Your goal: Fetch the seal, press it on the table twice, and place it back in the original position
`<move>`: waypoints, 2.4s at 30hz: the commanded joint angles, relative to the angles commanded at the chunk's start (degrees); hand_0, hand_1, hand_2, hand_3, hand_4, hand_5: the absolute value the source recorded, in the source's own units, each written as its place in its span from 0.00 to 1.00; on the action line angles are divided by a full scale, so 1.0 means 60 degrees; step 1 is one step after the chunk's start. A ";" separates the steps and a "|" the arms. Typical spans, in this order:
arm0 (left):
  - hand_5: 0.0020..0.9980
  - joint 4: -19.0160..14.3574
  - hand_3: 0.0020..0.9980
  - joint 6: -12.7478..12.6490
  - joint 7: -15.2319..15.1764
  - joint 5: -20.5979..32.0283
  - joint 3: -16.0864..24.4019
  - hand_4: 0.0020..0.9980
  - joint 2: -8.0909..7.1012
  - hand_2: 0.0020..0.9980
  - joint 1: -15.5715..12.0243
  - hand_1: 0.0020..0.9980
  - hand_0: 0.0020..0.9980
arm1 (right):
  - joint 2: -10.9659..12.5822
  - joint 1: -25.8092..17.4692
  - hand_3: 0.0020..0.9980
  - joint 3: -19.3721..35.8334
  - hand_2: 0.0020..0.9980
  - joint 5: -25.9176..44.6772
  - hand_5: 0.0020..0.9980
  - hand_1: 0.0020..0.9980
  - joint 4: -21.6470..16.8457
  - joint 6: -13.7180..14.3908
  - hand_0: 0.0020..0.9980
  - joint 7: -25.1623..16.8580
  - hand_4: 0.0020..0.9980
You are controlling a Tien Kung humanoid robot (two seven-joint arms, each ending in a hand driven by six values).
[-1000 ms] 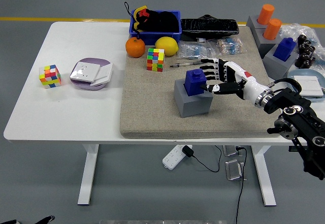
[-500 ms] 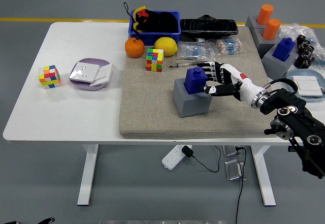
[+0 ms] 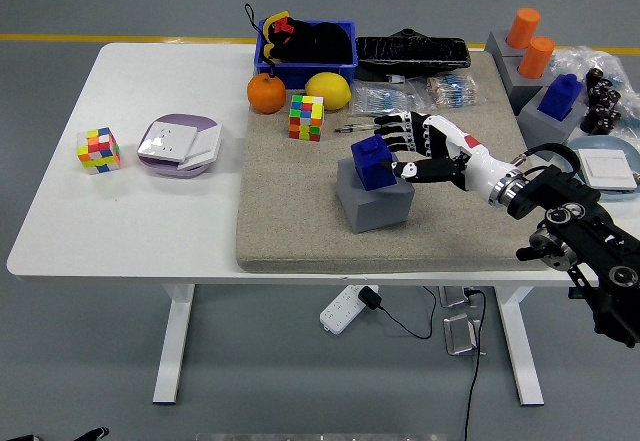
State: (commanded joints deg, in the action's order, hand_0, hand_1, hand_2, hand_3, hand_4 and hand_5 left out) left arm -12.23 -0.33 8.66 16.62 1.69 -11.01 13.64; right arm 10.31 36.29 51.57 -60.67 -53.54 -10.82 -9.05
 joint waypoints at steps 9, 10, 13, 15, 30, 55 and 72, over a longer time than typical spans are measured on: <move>0.43 0.0001 0.82 0.0010 0.0009 0.0044 -0.0080 0.69 -0.0016 0.77 0.0014 0.81 0.81 | 0.0021 0.0161 0.74 -0.0142 0.72 -0.0024 0.00 0.71 0.0178 -0.0037 0.76 -0.0030 0.77; 0.43 0.0003 0.82 0.0012 0.0010 0.0056 -0.0098 0.69 -0.0016 0.77 0.0011 0.81 0.81 | 0.0028 0.0178 0.74 -0.0159 0.72 -0.0026 0.00 0.71 0.0186 -0.0053 0.76 -0.0032 0.77; 0.43 0.0004 0.82 0.0025 0.0016 0.0092 -0.0153 0.69 -0.0013 0.77 0.0000 0.81 0.81 | 0.0054 0.0265 0.74 -0.0269 0.72 -0.0026 0.00 0.71 0.0250 -0.0150 0.76 -0.0045 0.77; 0.43 0.0001 0.82 0.0025 0.0014 0.0081 -0.0140 0.69 -0.0015 0.78 0.0003 0.81 0.81 | 0.0055 0.0300 0.74 -0.0314 0.72 -0.0031 0.00 0.72 0.0330 -0.0257 0.76 -0.0044 0.75; 0.43 -0.0007 0.82 0.0059 -0.0001 0.0062 -0.0099 0.70 0.0020 0.77 0.0013 0.81 0.81 | 0.0099 0.0418 0.83 -0.0598 0.82 0.0019 0.00 0.80 0.0592 -0.1249 0.80 0.0077 0.77; 0.43 0.0003 0.81 0.0042 -0.0020 0.0079 -0.0050 0.70 0.0031 0.77 0.0026 0.81 0.81 | 0.0170 0.0703 0.89 -0.0606 0.87 0.0080 0.01 0.87 0.0281 -0.0798 0.87 -0.0017 1.00; 0.43 0.0003 0.82 0.0053 -0.0017 0.0075 -0.0060 0.70 0.0046 0.77 0.0028 0.81 0.81 | 0.0058 0.0670 0.84 -0.0995 0.81 0.0182 0.00 0.80 0.0919 -0.0272 0.82 -0.0306 0.92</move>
State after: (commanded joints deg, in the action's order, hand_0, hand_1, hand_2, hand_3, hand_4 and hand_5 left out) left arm -12.21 -0.02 8.56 17.07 1.34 -10.74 13.81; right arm 10.66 40.31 45.60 -59.58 -48.03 -12.45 -10.88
